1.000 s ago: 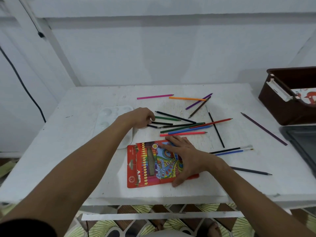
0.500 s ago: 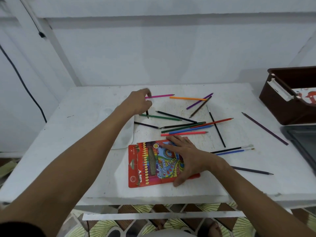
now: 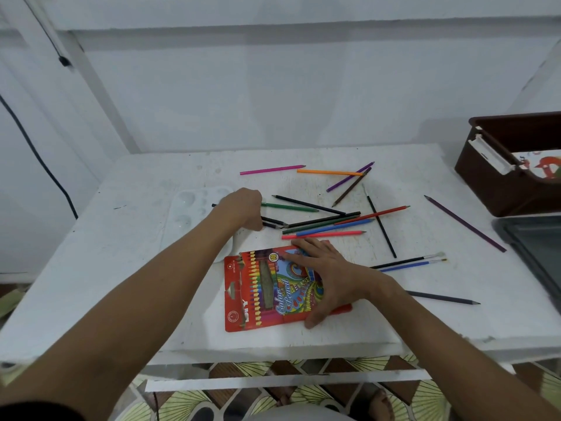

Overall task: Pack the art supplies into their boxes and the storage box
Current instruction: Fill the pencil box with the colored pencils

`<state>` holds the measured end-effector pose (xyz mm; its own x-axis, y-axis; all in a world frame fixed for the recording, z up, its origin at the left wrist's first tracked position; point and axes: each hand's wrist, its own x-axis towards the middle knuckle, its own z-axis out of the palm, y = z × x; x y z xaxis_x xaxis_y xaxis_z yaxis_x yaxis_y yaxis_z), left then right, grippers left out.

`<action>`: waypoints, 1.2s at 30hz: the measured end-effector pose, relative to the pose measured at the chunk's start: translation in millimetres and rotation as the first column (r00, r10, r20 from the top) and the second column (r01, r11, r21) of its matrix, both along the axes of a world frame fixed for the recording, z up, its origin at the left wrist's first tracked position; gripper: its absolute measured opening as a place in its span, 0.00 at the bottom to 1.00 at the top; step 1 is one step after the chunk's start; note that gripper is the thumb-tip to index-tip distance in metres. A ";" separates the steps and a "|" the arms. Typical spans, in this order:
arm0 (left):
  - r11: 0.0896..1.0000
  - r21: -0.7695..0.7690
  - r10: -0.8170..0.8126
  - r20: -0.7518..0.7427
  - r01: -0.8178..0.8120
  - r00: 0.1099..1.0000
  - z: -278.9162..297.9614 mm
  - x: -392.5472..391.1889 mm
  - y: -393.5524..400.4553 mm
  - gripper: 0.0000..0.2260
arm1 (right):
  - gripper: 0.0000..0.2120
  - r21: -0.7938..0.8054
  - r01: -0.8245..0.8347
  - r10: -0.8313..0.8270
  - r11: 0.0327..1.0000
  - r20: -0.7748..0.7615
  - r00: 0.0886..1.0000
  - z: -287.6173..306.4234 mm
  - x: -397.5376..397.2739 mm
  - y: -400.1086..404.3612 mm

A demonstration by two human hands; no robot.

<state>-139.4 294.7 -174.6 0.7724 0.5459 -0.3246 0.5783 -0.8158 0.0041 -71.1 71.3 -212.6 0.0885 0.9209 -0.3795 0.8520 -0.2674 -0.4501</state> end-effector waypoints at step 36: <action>0.143 -0.987 0.985 0.149 -0.067 -0.090 -16.8 -208.0 -29.5 0.02 | 0.45 0.316 0.074 -0.107 0.946 0.089 0.990 -19.2 -19.4 -0.4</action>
